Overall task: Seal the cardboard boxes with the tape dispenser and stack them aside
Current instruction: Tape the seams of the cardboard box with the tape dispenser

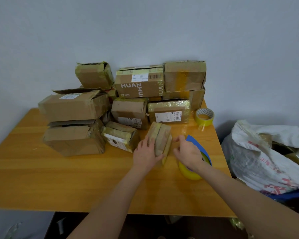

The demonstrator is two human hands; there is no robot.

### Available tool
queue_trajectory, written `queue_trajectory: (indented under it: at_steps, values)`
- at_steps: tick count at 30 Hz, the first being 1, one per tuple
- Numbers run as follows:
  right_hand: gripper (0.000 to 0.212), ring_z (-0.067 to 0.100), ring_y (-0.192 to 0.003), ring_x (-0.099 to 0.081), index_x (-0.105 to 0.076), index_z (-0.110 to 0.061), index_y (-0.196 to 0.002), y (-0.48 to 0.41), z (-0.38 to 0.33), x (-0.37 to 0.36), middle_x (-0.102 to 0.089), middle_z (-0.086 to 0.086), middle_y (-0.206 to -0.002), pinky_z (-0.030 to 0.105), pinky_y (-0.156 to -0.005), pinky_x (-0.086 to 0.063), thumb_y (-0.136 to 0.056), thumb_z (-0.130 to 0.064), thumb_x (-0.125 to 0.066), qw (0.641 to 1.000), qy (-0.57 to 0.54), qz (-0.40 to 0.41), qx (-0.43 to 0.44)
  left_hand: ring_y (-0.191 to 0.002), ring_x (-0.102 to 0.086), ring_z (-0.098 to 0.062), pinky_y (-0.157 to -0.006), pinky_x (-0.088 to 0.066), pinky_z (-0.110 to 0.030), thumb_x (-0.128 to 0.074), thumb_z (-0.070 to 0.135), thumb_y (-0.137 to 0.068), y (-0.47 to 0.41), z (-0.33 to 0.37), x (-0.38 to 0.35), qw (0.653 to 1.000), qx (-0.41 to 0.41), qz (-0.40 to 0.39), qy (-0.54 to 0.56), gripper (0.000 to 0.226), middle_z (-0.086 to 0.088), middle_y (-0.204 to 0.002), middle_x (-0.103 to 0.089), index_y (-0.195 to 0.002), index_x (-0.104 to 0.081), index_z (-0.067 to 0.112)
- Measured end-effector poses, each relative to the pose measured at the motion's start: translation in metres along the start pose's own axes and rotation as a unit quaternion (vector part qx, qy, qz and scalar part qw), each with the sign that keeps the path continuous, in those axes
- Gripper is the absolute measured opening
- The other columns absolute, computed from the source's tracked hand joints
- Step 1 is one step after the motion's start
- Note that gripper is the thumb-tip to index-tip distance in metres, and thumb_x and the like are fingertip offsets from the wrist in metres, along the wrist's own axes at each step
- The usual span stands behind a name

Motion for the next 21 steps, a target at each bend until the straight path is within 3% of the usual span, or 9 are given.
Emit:
queue_trajectory:
  at_steps: [4, 7, 9, 12, 13, 15, 17, 19, 21]
  values:
    - [0.036, 0.023, -0.098, -0.056, -0.043, -0.019, -0.128, -0.008, -0.002, 0.015, -0.05, 0.003, -0.123, 0.038, -0.07, -0.051, -0.094, -0.026, -0.054, 1.0, -0.003, 0.011, 0.022, -0.147, -0.012, -0.023, -0.117, -0.018, -0.042, -0.059, 0.036, -0.09, -0.001, -0.016, 0.011, 0.992, -0.101, -0.016, -0.071, 0.066, 0.001, -0.158, -0.022, -0.149, -0.029, 0.03]
    - [0.056, 0.024, -0.114, -0.051, -0.034, -0.02, -0.142, -0.014, -0.008, 0.013, -0.039, 0.003, -0.14, 0.037, -0.084, -0.05, -0.093, -0.027, -0.058, 0.999, 0.005, -0.009, 0.038, -0.147, -0.014, -0.022, -0.119, -0.017, -0.041, -0.047, 0.01, -0.095, 0.007, -0.032, 0.022, 0.988, -0.123, 0.033, -0.087, 0.059, 0.001, -0.159, -0.02, -0.146, -0.035, 0.037]
    - [0.067, 0.028, -0.125, -0.044, -0.027, -0.02, -0.148, -0.017, -0.014, 0.008, -0.034, 0.005, -0.147, 0.038, -0.095, -0.045, -0.091, -0.03, -0.061, 0.999, 0.014, -0.025, 0.044, -0.142, -0.027, -0.027, -0.115, -0.029, -0.041, -0.046, 0.01, -0.096, 0.017, -0.038, 0.024, 0.993, -0.069, 0.087, -0.042, 0.054, -0.004, -0.156, -0.025, -0.144, -0.039, 0.033]
    - [0.081, 0.032, -0.136, -0.033, -0.018, -0.018, -0.153, -0.018, -0.02, -0.004, -0.03, 0.006, -0.153, 0.043, -0.108, -0.037, -0.089, -0.038, -0.063, 0.996, 0.019, -0.072, 0.039, -0.107, -0.054, -0.024, -0.084, -0.048, -0.028, -0.052, 0.024, -0.097, 0.028, -0.041, 0.023, 0.982, 0.103, 0.111, 0.112, 0.048, -0.013, -0.139, -0.034, -0.142, -0.038, 0.016]
    - [0.081, 0.032, -0.135, -0.034, -0.02, -0.018, -0.153, -0.019, -0.02, -0.007, -0.033, 0.007, -0.151, 0.044, -0.108, -0.037, -0.088, -0.04, -0.063, 0.995, 0.028, -0.089, 0.035, -0.102, -0.056, -0.024, -0.079, -0.047, -0.027, -0.053, 0.028, -0.097, 0.029, -0.041, 0.019, 0.969, 0.158, 0.088, 0.17, 0.054, -0.016, -0.141, -0.031, -0.144, -0.033, 0.012]
    - [0.069, 0.032, -0.128, -0.04, -0.032, -0.019, -0.147, -0.019, -0.019, -0.008, -0.044, 0.008, -0.143, 0.043, -0.104, -0.04, -0.089, -0.042, -0.061, 0.992, 0.069, -0.097, 0.033, -0.117, -0.052, -0.033, -0.089, -0.046, -0.035, -0.053, 0.033, -0.097, 0.029, -0.037, 0.009, 0.942, 0.205, 0.041, 0.262, 0.067, -0.021, -0.148, -0.025, -0.149, -0.021, 0.007]
    - [0.059, 0.03, -0.121, -0.048, -0.04, -0.019, -0.141, -0.018, -0.015, -0.007, -0.052, 0.008, -0.134, 0.042, -0.097, -0.046, -0.091, -0.044, -0.057, 0.993, 0.083, -0.083, 0.022, -0.128, -0.043, -0.032, -0.101, -0.04, -0.036, -0.056, 0.032, -0.095, 0.026, -0.027, 0.005, 0.935, 0.177, 0.033, 0.306, 0.073, -0.02, -0.148, -0.029, -0.151, -0.015, 0.008]
    - [0.051, 0.026, -0.107, -0.058, -0.049, -0.02, -0.134, -0.015, -0.011, -0.007, -0.061, 0.006, -0.121, 0.038, -0.083, -0.052, -0.091, -0.047, -0.056, 0.994, 0.065, -0.087, 0.012, -0.126, -0.045, -0.027, -0.102, -0.039, -0.033, -0.061, 0.031, -0.092, 0.02, -0.014, 0.006, 0.941, 0.126, 0.034, 0.311, 0.075, -0.016, -0.146, -0.032, -0.151, -0.018, 0.012]
    - [0.044, 0.022, -0.095, -0.062, -0.055, -0.023, -0.127, -0.011, -0.007, -0.008, -0.066, 0.002, -0.109, 0.035, -0.072, -0.054, -0.092, -0.048, -0.056, 0.995, 0.035, -0.092, 0.01, -0.136, -0.034, -0.026, -0.109, -0.034, -0.035, -0.063, 0.04, -0.089, 0.013, 0.0, 0.004, 0.951, 0.084, 0.003, 0.299, 0.078, -0.012, -0.154, -0.019, -0.151, -0.024, 0.015]
Point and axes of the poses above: each hand's wrist, its own y-axis away from the middle knuckle, its own x-axis out of the back of the hand, z = x × y, the point moved 4 cm from there along -y, towards the middle knuckle
